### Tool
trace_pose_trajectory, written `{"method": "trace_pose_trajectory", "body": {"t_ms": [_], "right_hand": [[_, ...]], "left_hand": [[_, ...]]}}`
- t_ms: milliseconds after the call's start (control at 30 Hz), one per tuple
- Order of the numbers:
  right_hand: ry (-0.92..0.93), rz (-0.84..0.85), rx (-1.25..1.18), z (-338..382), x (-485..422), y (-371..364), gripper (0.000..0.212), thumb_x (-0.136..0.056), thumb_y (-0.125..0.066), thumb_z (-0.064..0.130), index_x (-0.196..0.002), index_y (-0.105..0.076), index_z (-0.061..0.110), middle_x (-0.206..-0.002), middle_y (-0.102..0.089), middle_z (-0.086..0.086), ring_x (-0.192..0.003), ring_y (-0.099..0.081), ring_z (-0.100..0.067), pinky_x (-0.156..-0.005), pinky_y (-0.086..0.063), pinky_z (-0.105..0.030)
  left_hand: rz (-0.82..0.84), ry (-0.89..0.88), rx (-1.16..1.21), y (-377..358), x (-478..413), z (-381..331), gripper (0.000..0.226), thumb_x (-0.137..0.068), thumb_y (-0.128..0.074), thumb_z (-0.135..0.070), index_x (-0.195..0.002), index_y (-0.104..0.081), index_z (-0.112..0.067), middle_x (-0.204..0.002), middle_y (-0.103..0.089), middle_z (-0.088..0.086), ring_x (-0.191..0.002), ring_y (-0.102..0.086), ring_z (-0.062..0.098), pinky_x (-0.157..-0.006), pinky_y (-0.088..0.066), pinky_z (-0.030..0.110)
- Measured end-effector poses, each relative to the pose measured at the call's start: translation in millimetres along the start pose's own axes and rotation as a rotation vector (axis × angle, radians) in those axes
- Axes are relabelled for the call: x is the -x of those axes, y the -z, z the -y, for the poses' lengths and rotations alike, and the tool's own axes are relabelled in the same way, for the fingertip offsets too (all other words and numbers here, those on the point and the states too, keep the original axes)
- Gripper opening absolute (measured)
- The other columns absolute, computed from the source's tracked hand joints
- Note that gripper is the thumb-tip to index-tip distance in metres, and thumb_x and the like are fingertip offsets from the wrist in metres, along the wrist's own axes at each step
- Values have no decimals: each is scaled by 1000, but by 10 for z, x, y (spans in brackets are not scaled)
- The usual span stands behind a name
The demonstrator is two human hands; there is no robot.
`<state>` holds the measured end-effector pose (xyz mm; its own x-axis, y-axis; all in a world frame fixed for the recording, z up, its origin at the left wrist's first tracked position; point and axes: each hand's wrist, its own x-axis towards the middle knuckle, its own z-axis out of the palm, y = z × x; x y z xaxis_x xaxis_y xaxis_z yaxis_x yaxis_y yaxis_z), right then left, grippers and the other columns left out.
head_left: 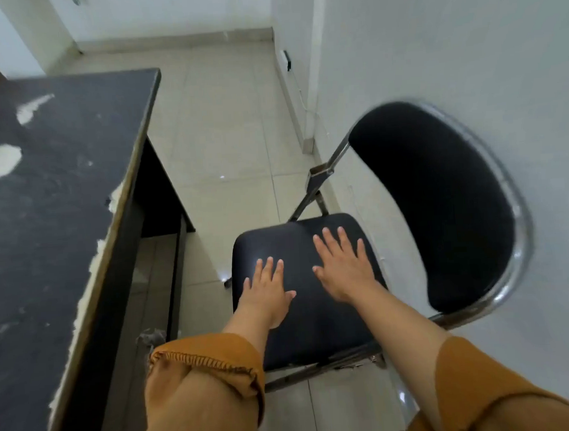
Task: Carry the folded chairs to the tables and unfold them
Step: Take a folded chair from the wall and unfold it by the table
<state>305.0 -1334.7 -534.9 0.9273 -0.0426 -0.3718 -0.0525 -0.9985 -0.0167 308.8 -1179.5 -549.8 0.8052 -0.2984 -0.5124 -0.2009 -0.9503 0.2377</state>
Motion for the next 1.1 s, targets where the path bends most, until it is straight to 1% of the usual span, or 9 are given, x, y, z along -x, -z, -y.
{"method": "trace_pose_trajectory", "body": {"t_ms": [133,300,500,633,767,833,900,1033,1100], "right_hand": [[-61,-139,30,-434,245,854,59,-103,-24,34,-152,3,18,-160,14,-2,-146,16,-26,-116,4,-50],[-80,-213,55,-981,334,1401,59,-103,-28,33,-153,0,17,-160,9,-3,-146,13,-25,-117,1,-49],[-5,-234,104,-1454,88,1692,60,-102,-29,36,-153,-1,18,-160,8,-4,-147,10,-26,-117,-2,-47],[7,-201,101,-1692,-11,1750,63,-102,-31,38,-153,-2,15,-160,8,-5,-147,10,-25,-117,-5,-46],[54,-235,101,-1809,-90,1749,65,-102,-38,29,-152,-2,11,-160,9,-7,-147,9,-28,-118,-10,-44],[44,-306,24,-1814,-126,1722,68,-99,-46,19,-152,-5,8,-160,4,-9,-147,4,-29,-118,-15,-41],[20,-383,-32,-1801,-165,1698,73,-94,-54,12,-151,-9,4,-159,-3,-11,-146,-5,-31,-116,-21,-39],[-2,-490,-30,-1777,-250,1683,77,-87,-66,15,-146,-19,-1,-150,-25,-18,-129,-37,-32,-103,-39,-34],[-37,-506,-57,-1772,-308,1703,73,-86,-66,16,-143,-24,-1,-139,-38,-21,-119,-45,-30,-97,-42,-32]], "left_hand": [[-85,-75,122,548,323,-607,67,-102,-30,-38,-152,7,-12,-160,13,4,-146,17,22,-119,-2,44],[-73,-117,303,762,515,-1431,68,-101,-30,-41,-152,6,-12,-160,11,5,-146,16,22,-119,-1,44],[-113,-32,546,792,500,-2266,65,-102,-27,-41,-152,0,-11,-161,3,3,-148,11,21,-119,-1,42],[-110,-9,723,737,547,-2668,59,-103,-28,-37,-152,-7,-12,-161,-4,3,-148,8,20,-119,-2,42],[-175,22,917,676,596,-2951,52,-103,-26,-34,-151,-17,-16,-159,-17,2,-148,-1,18,-120,-9,40],[-212,12,988,637,620,-3053,54,-102,-30,-38,-151,-17,-19,-158,-19,2,-147,-8,18,-120,-15,40],[-233,2,954,623,620,-3124,60,-100,-38,-36,-152,-11,-21,-158,-14,2,-146,-14,19,-119,-19,44],[-233,36,778,623,565,-3170,75,-97,-48,-16,-152,2,-23,-161,-2,-1,-148,-4,19,-119,-19,46],[-229,18,743,613,556,-3171,80,-96,-50,-11,-152,6,-23,-161,2,-4,-148,-2,18,-120,-16,44]]}}
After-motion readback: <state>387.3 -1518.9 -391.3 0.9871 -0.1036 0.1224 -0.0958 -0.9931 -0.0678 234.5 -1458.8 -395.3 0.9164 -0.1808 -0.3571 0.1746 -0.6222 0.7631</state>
